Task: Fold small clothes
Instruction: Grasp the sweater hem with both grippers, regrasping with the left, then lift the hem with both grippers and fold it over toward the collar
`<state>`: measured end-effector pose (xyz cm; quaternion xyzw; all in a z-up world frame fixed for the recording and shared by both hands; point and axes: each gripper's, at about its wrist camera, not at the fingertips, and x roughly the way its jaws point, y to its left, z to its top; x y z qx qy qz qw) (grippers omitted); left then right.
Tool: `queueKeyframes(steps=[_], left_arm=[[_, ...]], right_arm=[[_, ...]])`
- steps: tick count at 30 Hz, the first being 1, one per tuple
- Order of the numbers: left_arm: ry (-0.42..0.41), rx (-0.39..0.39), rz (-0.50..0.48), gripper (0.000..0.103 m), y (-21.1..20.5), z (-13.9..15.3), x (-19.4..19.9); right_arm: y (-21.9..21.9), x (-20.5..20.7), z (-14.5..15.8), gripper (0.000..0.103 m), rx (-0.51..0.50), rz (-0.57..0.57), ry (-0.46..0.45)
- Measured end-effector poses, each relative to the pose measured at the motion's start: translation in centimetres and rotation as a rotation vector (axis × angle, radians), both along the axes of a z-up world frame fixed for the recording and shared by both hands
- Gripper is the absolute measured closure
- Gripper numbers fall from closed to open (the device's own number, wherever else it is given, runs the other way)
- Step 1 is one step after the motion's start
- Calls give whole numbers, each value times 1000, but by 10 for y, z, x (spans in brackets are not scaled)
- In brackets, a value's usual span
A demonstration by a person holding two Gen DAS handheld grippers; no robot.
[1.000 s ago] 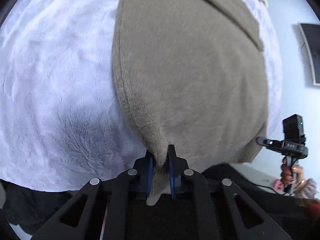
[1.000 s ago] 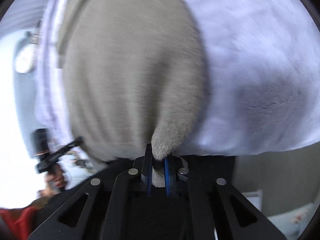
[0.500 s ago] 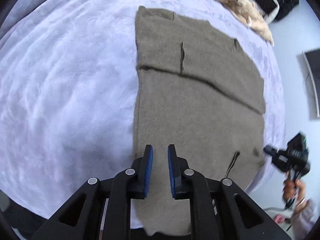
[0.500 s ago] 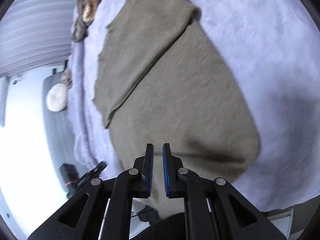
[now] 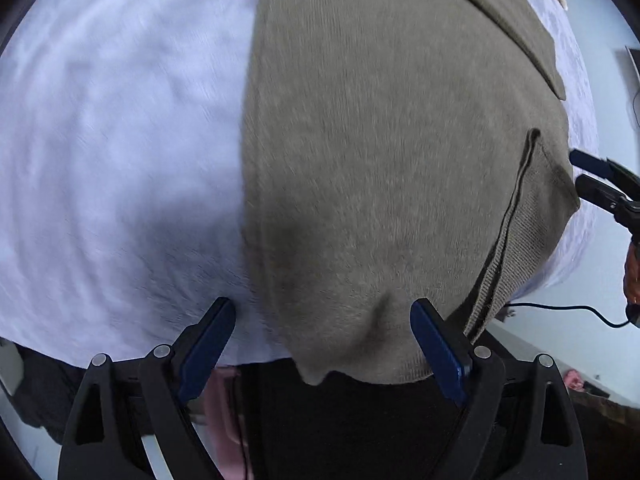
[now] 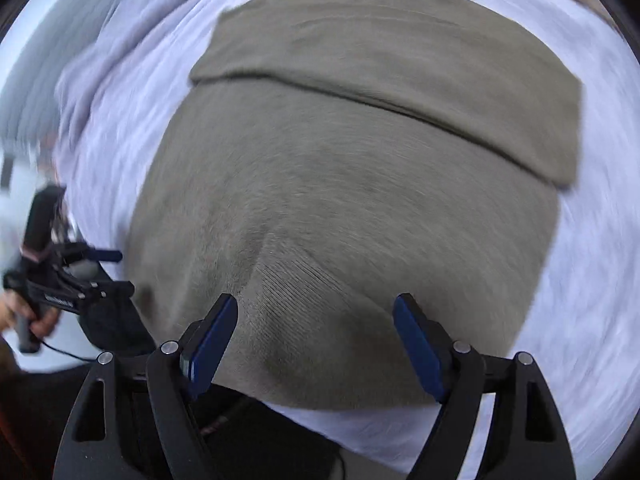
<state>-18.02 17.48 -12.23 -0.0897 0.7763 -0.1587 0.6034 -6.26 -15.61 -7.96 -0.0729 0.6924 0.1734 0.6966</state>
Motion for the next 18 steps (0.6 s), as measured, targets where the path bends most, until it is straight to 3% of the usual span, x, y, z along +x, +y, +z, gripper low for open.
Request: queueKeyframes(steps=[2,4,5,6,8,13,16,18], left_arm=[[1,11,10,22,-7,-7,1],[-10,50,-20,65,-11,-9,-2],[-16,34,-28,76,-10,-8,-2],[-18,-10,-15,89,-6,-4,-2],[-27,-85,28,89,5,8,-1],[-119,-200,93,89,20,53,31],[-206,-228,137,89,21,75,75],[-282,-201,157,89,20,86,109]], right_arm=[[17,8,-22,23,-35,63,65],[29,18,-42,65,-102,99,141],[33,15,-43,96,-121,118,150],[36,10,-36,96,-126,145,119],[38,4,-16,96,-133,162,51],[10,25,50,96,-125,5,-140],[-28,52,74,96,-134,-127,-233],[-50,70,78,96,-134,-224,-256]])
